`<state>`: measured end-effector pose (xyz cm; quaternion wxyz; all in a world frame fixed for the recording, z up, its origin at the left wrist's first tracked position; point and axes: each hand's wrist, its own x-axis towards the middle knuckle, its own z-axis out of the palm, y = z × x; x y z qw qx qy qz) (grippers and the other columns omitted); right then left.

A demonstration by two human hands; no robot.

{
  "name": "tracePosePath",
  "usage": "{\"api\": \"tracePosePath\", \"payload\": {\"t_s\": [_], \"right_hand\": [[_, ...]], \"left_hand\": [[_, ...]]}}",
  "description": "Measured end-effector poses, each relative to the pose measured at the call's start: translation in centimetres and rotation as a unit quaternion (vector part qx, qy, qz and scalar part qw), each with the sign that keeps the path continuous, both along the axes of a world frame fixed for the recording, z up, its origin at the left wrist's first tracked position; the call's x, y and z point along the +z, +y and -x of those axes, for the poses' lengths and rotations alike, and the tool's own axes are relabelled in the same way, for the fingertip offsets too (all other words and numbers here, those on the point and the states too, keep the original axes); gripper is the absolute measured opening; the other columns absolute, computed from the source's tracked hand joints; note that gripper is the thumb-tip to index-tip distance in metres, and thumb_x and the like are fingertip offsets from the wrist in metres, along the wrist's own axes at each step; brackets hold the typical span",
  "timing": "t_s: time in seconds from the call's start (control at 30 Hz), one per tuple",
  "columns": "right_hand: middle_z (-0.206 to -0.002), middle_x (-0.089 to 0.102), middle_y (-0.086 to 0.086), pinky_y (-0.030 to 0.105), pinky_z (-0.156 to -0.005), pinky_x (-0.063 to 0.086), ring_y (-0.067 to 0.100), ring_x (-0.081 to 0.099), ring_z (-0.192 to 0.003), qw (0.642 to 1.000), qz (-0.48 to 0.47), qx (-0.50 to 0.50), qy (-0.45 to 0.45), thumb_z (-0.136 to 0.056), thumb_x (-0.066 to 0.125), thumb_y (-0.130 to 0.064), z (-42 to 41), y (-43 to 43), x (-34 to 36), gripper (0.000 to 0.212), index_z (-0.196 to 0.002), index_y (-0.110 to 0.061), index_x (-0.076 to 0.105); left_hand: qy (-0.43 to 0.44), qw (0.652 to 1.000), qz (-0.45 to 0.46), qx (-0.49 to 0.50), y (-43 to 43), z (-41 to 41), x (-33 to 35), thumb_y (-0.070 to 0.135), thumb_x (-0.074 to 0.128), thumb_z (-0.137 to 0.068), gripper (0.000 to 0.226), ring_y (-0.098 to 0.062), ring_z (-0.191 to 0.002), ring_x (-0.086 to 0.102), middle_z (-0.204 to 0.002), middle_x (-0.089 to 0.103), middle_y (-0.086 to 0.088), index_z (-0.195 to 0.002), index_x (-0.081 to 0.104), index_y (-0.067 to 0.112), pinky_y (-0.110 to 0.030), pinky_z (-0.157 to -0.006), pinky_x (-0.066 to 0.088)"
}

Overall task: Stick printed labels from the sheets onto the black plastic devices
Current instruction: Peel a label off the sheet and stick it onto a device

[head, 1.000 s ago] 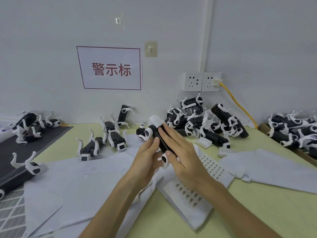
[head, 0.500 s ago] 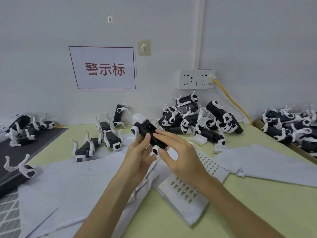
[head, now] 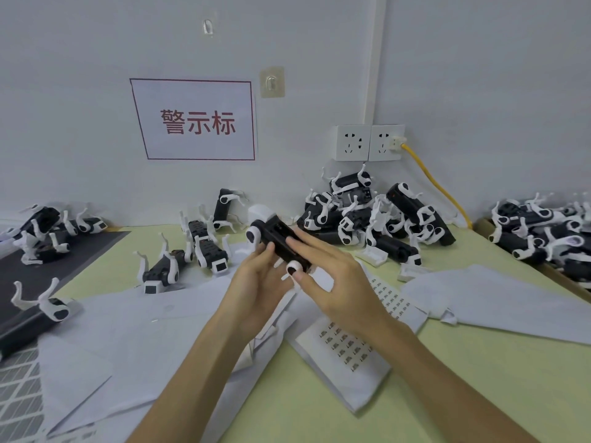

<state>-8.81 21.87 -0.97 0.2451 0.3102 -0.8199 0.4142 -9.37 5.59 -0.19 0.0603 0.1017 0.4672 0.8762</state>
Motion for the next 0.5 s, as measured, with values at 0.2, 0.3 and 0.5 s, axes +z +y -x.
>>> {"api": "tracePosePath", "payload": {"t_s": [0.2,0.3,0.5], "right_hand": [[-0.149,0.044,-0.015,0.017,-0.104,0.041,-0.001,0.044,-0.134,0.998,0.023,-0.034,-0.047,-0.095,0.069,-0.034,0.2,0.0,-0.5,0.067,-0.154,-0.031,0.036],[-0.142,0.048,-0.013,0.012,-0.101,0.041,-0.004,0.047,-0.13,0.997,0.051,-0.05,-0.006,-0.094,0.071,-0.032,0.4,0.1,-0.3,0.065,-0.152,-0.027,0.041],[-0.122,0.059,-0.005,0.005,-0.089,0.04,-0.006,0.055,-0.11,0.975,0.188,-0.105,0.052,-0.083,0.079,-0.023,0.9,1.7,1.0,0.054,-0.133,-0.023,0.057]], "left_hand": [[0.0,0.996,-0.072,-0.061,-0.2,-0.2,0.3,0.022,0.052,-0.1,0.041,-0.029,-0.123,0.061,-0.132,0.065,-0.014,-0.136,0.061,0.004,-0.037,-0.096,0.053],[-0.014,0.999,-0.034,-0.005,-0.7,0.0,0.5,0.025,0.059,-0.097,0.037,-0.03,-0.114,0.066,-0.126,0.069,-0.018,-0.121,0.072,-0.001,-0.037,-0.097,0.054],[0.065,0.954,0.126,0.264,-1.6,0.6,0.3,0.015,0.065,-0.098,0.01,-0.025,-0.101,0.072,-0.103,0.076,-0.007,-0.103,0.069,0.008,-0.036,-0.088,0.057]]}}
